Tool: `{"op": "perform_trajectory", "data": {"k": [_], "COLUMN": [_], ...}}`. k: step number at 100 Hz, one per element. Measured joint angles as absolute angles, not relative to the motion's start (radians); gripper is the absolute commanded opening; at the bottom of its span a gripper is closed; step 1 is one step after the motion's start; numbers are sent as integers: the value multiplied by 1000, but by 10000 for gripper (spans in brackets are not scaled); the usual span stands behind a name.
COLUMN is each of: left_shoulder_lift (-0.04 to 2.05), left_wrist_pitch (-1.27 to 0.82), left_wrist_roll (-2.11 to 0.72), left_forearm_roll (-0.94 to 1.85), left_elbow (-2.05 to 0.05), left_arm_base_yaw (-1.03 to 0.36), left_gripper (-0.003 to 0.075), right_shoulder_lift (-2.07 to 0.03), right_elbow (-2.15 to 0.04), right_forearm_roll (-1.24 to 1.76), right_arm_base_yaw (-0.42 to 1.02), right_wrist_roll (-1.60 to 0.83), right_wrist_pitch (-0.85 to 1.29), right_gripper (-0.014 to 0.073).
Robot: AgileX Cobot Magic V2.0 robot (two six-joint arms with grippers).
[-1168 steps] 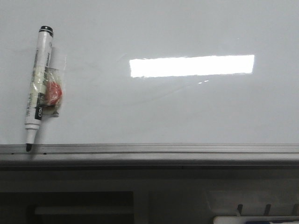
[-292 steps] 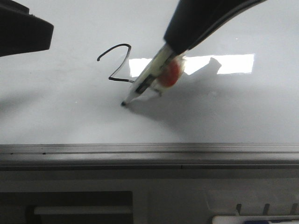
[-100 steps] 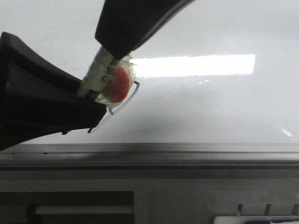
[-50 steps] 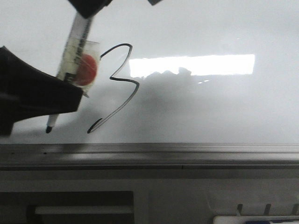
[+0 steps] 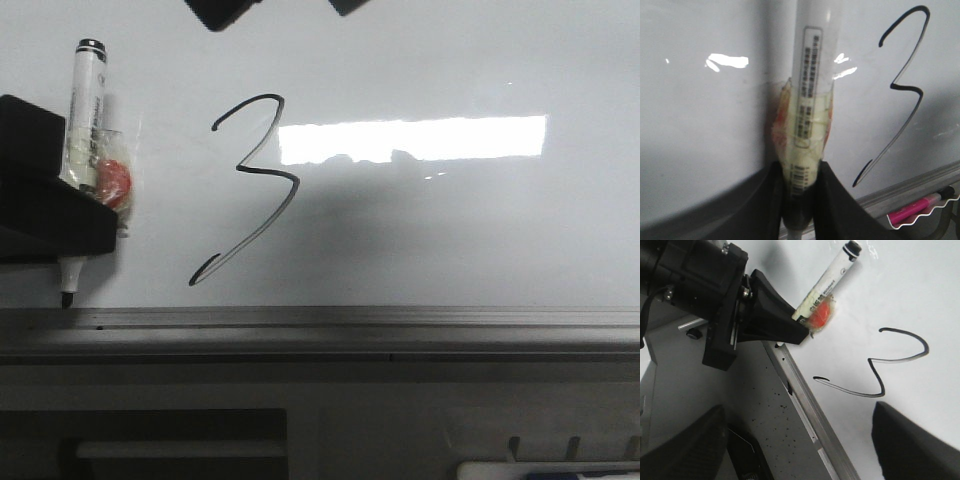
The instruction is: Write number 3 on whiteboard
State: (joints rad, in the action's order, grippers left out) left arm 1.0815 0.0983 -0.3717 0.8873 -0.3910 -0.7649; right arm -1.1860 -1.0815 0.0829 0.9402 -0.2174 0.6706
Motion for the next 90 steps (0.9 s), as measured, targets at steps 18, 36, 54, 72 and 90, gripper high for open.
{"op": "perform_trajectory", "data": {"k": [18,36,54,72,90], "left_shoulder_lift": [1085,1085,1076,1009,816], "left_wrist_pitch": [94,81,53,52,22], "left_wrist_roll": [-372,-370,-370,-368,-368], "left_forearm_roll": [887,887,885,849,795], "left_elbow": [-395,-396,-406,-398,-385], "left_arm_base_yaw": [-765,-765,-767,-762,-755], "left_gripper": [61,467,529,492,62], "right_shoulder_lift": [-1186,-1186,-1186,-1186,-1159], "right_elbow": [-1081,-1081,-1081,-1081,-1074], "right_forearm_roll": [83,83,83,83,83], "right_arm_base_yaw": [940,940,940,940,939], "right_wrist_roll": [-217,-217,-217,-216,-216], "right_wrist_pitch": [675,675,675,694,693], "right_gripper": [524,524,524,463,-69]}}
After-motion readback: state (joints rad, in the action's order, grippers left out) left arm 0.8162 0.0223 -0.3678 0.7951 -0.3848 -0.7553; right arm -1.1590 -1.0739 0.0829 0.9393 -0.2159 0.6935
